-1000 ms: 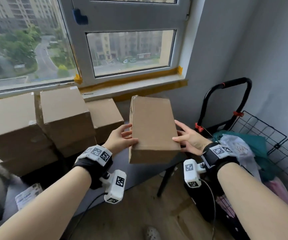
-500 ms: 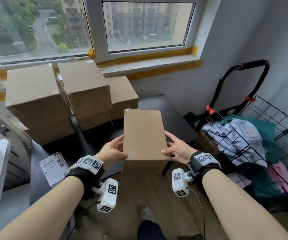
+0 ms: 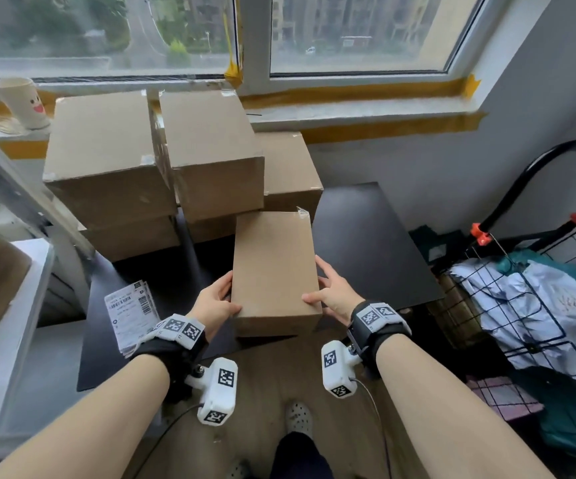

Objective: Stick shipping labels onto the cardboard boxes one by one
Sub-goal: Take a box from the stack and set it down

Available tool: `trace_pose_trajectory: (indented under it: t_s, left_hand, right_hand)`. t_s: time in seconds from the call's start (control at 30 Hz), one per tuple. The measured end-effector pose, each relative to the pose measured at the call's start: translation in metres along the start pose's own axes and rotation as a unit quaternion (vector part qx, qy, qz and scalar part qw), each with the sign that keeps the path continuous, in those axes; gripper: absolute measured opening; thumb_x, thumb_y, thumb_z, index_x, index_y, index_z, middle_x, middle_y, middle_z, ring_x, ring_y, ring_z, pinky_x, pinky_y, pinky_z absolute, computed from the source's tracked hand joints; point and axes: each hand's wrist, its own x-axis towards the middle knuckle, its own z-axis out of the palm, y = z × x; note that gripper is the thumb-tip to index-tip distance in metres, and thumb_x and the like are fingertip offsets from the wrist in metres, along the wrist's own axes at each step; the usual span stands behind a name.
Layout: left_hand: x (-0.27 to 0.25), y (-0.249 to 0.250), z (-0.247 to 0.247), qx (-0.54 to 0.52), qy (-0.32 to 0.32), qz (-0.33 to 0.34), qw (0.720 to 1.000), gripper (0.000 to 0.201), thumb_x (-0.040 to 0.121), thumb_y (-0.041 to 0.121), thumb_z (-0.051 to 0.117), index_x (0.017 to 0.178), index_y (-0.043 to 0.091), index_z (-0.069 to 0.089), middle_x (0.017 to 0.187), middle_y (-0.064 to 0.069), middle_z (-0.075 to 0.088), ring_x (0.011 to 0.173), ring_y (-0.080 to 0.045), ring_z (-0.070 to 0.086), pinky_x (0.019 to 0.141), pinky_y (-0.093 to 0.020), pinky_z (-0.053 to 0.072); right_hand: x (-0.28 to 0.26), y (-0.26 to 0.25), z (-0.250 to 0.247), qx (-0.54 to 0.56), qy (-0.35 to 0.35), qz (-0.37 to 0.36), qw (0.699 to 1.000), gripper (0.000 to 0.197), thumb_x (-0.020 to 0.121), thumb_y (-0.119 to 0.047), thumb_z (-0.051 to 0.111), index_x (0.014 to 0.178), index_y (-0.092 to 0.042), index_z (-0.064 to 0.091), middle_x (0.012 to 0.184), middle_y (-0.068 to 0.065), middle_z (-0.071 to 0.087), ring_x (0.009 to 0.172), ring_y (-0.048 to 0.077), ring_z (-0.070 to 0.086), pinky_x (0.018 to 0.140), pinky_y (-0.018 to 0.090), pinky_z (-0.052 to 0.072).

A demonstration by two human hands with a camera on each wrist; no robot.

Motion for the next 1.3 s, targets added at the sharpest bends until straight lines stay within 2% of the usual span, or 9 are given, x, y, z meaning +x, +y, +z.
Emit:
trace_pose_trajectory:
  t_s: [0.13, 0.33, 0.43, 0.57, 0.73, 0.87, 1.0, 1.13, 1.3]
  left_hand:
    - [0.011, 0.001, 0.002, -0.003, 0.007, 0.006, 1.000, 0.082, 0.077, -0.033, 0.037, 0.148, 0.003, 0.019, 0.154, -0.007, 0.027, 0.140, -0.018, 0.031, 0.109, -0.032, 0.032]
    - [0.009, 0.005, 0.005, 0.034, 0.000, 0.021, 0.999, 0.081, 0.080, -0.028, 0.043, 0.149, 0.002, 0.012, 0.154, -0.007, 0.024, 0.141, -0.019, 0.027, 0.108, -0.025, 0.028]
    - [0.006, 0.008, 0.000, 0.111, -0.003, 0.039, 0.993, 0.079, 0.084, -0.018, 0.051, 0.149, 0.003, 0.011, 0.155, -0.009, 0.021, 0.142, -0.024, 0.026, 0.110, -0.026, 0.027]
    - [-0.004, 0.007, -0.021, 0.277, 0.002, 0.065, 0.959, 0.067, 0.091, 0.006, 0.054, 0.149, 0.013, 0.022, 0.153, -0.008, 0.031, 0.139, -0.028, 0.034, 0.113, -0.033, 0.031]
    - [-0.025, 0.003, -0.054, 0.481, 0.073, 0.130, 0.864, 0.047, 0.094, 0.017, 0.046, 0.141, 0.018, 0.038, 0.140, -0.005, 0.049, 0.128, -0.024, 0.047, 0.105, -0.034, 0.038]
    - [-0.044, -0.011, -0.092, 0.547, 0.086, 0.117, 0.824, 0.041, 0.095, 0.017, 0.040, 0.136, 0.017, 0.042, 0.137, -0.004, 0.049, 0.124, -0.024, 0.047, 0.101, -0.038, 0.042]
    - [-0.062, -0.028, -0.125, 0.564, 0.113, 0.063, 0.816, 0.037, 0.094, 0.018, 0.038, 0.131, 0.017, 0.045, 0.132, -0.002, 0.049, 0.118, -0.027, 0.051, 0.090, -0.041, 0.046]
    - [-0.069, -0.047, -0.154, 0.569, 0.130, 0.020, 0.812, 0.033, 0.092, 0.017, 0.039, 0.123, 0.015, 0.048, 0.128, -0.003, 0.051, 0.114, -0.028, 0.052, 0.088, -0.041, 0.048]
    - [-0.069, -0.074, -0.178, 0.577, 0.130, -0.022, 0.806, 0.042, 0.092, 0.018, 0.040, 0.134, 0.017, 0.043, 0.139, -0.002, 0.044, 0.123, -0.026, 0.049, 0.096, -0.040, 0.046]
  right_hand:
    - [0.021, -0.007, -0.001, -0.048, -0.002, 0.002, 0.999, 0.094, 0.080, 0.008, 0.063, 0.149, -0.032, 0.014, 0.146, 0.009, 0.041, 0.127, 0.026, 0.047, 0.106, 0.048, 0.041]
    - [0.027, -0.016, 0.001, -0.184, 0.011, -0.007, 0.983, 0.088, 0.087, -0.009, 0.063, 0.151, -0.025, 0.005, 0.150, 0.003, 0.035, 0.132, 0.023, 0.041, 0.109, 0.037, 0.034]
    - [0.020, -0.025, 0.007, -0.305, 0.054, -0.032, 0.950, 0.081, 0.088, -0.018, 0.061, 0.151, -0.022, 0.011, 0.154, 0.002, 0.026, 0.137, 0.024, 0.035, 0.112, 0.038, 0.031]
    - [0.006, -0.038, 0.026, -0.461, 0.101, -0.085, 0.878, 0.067, 0.090, -0.023, 0.052, 0.149, -0.021, 0.020, 0.157, 0.002, 0.019, 0.143, 0.023, 0.022, 0.114, 0.038, 0.024]
    - [-0.009, -0.045, 0.071, -0.550, 0.062, -0.144, 0.821, 0.058, 0.094, -0.020, 0.046, 0.147, -0.019, 0.026, 0.155, 0.006, 0.023, 0.141, 0.025, 0.025, 0.114, 0.038, 0.024]
    - [-0.011, -0.039, 0.124, -0.582, 0.039, -0.199, 0.787, 0.054, 0.094, -0.018, 0.046, 0.145, -0.018, 0.030, 0.153, 0.008, 0.027, 0.139, 0.027, 0.030, 0.113, 0.039, 0.027]
    - [-0.009, -0.032, 0.179, -0.607, -0.005, -0.233, 0.759, 0.054, 0.095, -0.021, 0.046, 0.146, -0.018, 0.029, 0.155, 0.006, 0.024, 0.140, 0.026, 0.029, 0.113, 0.036, 0.029]
    - [0.000, -0.022, 0.222, -0.623, -0.055, -0.241, 0.742, 0.055, 0.093, -0.021, 0.048, 0.145, -0.017, 0.032, 0.154, 0.007, 0.026, 0.137, 0.030, 0.034, 0.112, 0.039, 0.030]
    - [0.019, -0.006, 0.257, -0.648, -0.122, -0.229, 0.716, 0.052, 0.093, -0.020, 0.046, 0.143, -0.015, 0.034, 0.150, 0.009, 0.031, 0.133, 0.032, 0.038, 0.110, 0.040, 0.034]
